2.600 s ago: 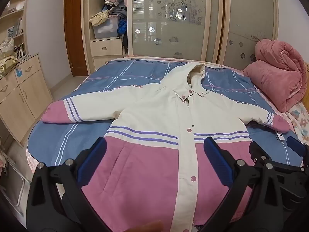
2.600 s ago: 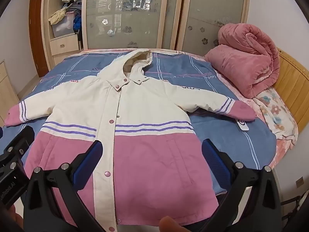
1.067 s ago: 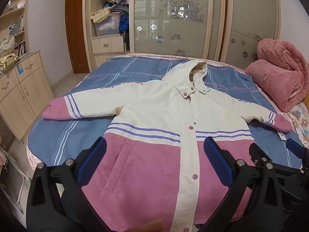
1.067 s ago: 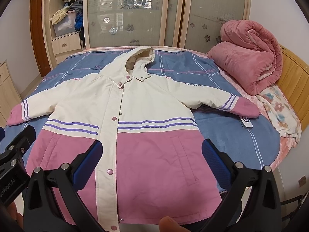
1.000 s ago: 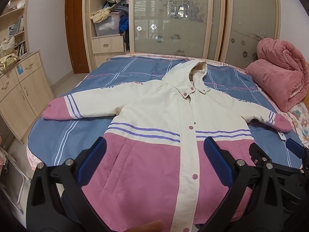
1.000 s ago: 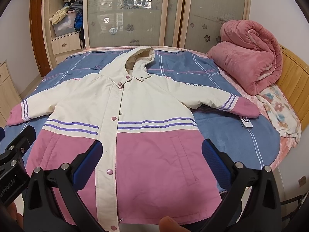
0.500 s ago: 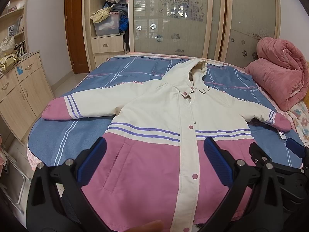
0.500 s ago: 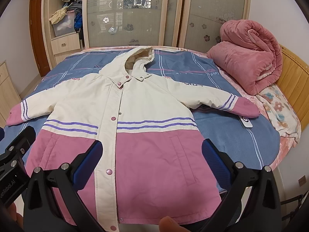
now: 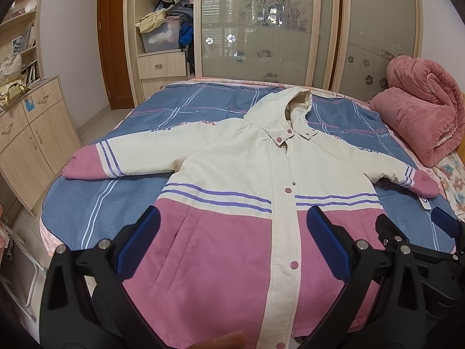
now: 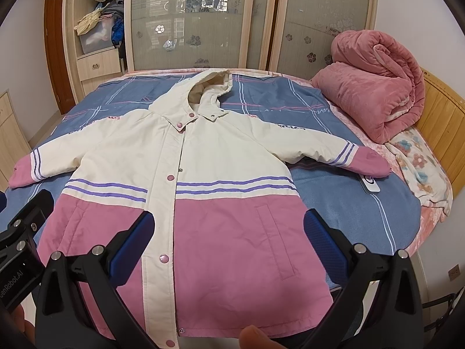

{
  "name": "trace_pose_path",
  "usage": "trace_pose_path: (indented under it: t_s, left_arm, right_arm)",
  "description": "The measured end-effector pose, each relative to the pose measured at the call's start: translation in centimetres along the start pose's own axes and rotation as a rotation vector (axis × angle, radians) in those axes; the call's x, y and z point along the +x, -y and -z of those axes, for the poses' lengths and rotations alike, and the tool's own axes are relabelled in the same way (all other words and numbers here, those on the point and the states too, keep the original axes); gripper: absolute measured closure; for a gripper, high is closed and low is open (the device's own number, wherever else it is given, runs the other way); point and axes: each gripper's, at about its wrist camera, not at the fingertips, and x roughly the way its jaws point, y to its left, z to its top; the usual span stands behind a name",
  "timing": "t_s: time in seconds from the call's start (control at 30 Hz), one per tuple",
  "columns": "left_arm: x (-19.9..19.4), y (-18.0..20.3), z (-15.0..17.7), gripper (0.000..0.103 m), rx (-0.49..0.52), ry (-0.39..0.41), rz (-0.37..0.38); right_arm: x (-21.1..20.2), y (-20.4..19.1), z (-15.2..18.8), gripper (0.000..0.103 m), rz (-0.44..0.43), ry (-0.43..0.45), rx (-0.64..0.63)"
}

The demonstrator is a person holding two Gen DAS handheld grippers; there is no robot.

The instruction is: Fold large clothes

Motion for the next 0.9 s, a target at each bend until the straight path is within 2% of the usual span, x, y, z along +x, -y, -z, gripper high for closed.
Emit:
trace_pose_path:
  t_s: [0.9]
  left_arm:
    - [1.7, 0.1, 0.4, 0.002, -0.001, -0.037, -0.005]
  right_arm:
    - [1.6, -0.2, 0.5, 0.001, -0.002, -0.037, -0.010]
